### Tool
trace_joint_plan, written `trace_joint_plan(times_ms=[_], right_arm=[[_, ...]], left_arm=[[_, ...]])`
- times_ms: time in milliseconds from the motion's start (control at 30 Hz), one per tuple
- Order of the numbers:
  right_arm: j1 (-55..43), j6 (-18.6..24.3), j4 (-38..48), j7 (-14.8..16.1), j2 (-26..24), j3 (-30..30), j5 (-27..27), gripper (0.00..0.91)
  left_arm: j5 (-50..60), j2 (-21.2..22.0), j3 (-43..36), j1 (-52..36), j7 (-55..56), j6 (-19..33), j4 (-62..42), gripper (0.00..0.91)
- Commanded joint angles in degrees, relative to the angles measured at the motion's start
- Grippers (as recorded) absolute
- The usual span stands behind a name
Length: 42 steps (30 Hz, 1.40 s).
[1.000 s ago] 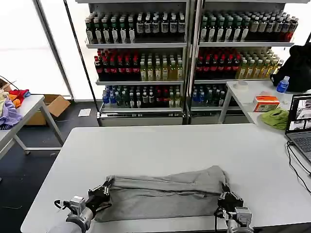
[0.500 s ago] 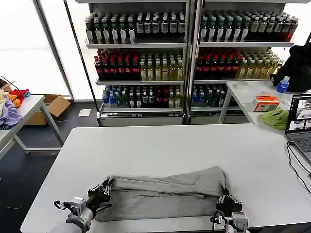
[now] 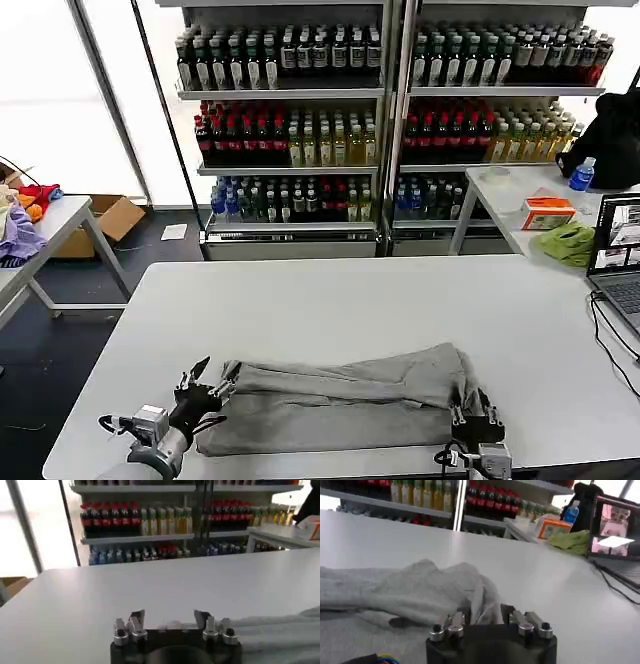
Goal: Fold and organize the clothes.
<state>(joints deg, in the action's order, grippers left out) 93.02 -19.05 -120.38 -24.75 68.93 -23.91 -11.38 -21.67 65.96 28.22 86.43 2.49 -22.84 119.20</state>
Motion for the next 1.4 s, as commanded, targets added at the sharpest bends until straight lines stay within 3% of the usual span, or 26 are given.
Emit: trace_joint_plan(times_ms=[33, 367, 400, 600, 667, 700, 733, 1400], right_arm=[[0.6, 0.6, -10.0, -0.1, -0.6, -2.2, -0.7, 0.907], [-1.8, 0.1, -9.0, -0.1, -1.3, -2.0, -2.2, 0.907], [-2.1, 0.1, -9.0, -0.2, -1.6, -2.0, -2.4, 0.907], [-2.5, -0.1, -8.6, 0.0, -1.7, -1.9, -2.8, 0.907], [-2.6, -0.1, -8.5, 0.0, -1.7, -1.8, -3.1, 0.907], [-2.6, -0.1, -8.5, 0.0, -1.7, -1.8, -3.1, 0.907], [-2.7, -0.2, -8.6, 0.0, -1.7, -1.8, -3.2, 0.907], [-4.8, -2.1, -8.8, -0.3, -2.3, -2.7, -5.9, 0.907]], left_arm=[[0.3, 5.7, 0.3, 0.3, 1.4, -0.6, 1.2, 0.907], [1.3, 11.0, -0.3, 0.8, 1.5, 0.4, -2.4, 0.907], [1.4, 11.1, -0.3, 0.9, 1.5, 0.4, -2.7, 0.836], [2.4, 11.5, -0.4, 1.9, 0.4, 0.9, -3.3, 0.796], [2.7, 11.7, -0.5, 2.0, 0.0, 0.9, -3.6, 0.665], [2.8, 11.8, -0.5, 2.1, -0.2, 0.8, -3.8, 0.232], [3.3, 11.8, -0.5, 2.2, -0.3, 0.9, -4.1, 0.030], [3.0, 11.5, 1.1, 2.9, -1.9, 2.4, -6.4, 0.000]])
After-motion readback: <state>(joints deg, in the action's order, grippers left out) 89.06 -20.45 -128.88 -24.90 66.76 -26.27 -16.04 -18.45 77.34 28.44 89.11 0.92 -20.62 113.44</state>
